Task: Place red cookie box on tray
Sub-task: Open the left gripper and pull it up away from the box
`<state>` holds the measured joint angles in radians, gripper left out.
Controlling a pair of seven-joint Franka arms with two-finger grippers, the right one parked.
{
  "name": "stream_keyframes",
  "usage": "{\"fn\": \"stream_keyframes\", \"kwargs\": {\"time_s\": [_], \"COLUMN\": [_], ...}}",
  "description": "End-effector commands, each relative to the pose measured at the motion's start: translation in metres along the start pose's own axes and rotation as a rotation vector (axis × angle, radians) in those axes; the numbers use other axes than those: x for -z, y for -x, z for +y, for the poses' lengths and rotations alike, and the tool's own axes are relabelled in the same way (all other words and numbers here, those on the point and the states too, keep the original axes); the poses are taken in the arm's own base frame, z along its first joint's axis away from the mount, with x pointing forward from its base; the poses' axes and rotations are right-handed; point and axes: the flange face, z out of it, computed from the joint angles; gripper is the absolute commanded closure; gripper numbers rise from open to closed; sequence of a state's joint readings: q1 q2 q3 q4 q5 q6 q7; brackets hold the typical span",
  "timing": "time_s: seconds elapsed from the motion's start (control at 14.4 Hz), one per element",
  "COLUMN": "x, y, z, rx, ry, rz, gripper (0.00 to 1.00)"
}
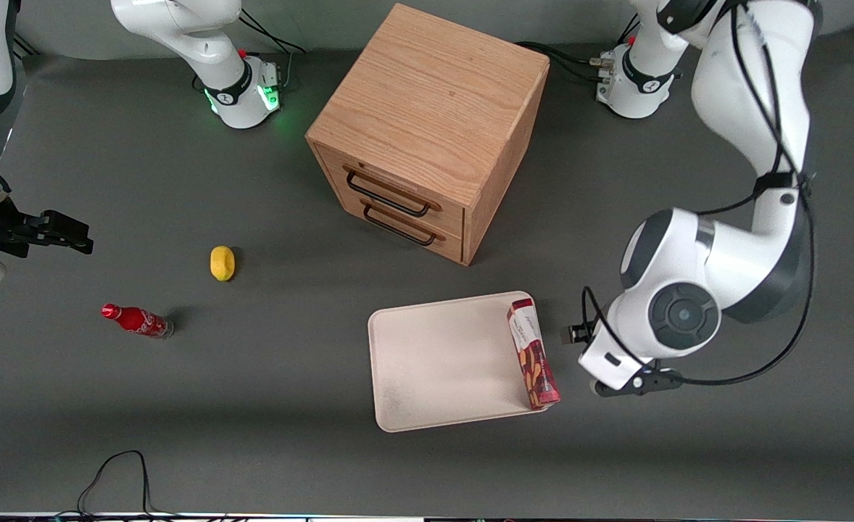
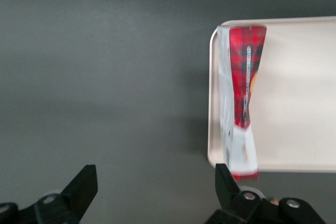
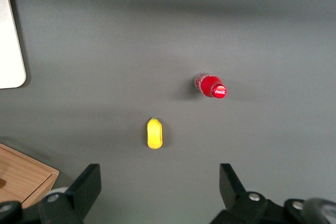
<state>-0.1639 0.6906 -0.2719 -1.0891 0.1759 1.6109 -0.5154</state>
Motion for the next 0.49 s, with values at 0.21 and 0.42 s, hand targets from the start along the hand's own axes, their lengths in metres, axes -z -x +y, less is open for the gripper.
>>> {"fn": "stream_keyframes", "kwargs": {"time_s": [0.21,0.42], "x": [0.042,0.069], "y": [0.094,0.117], "z": [-0.098,-0.166], "rx": [-0.033,-0.026], "ry": [-0.003,-0.022], "rz": [0.005,0.022], "gripper": [0.0,0.0]}}
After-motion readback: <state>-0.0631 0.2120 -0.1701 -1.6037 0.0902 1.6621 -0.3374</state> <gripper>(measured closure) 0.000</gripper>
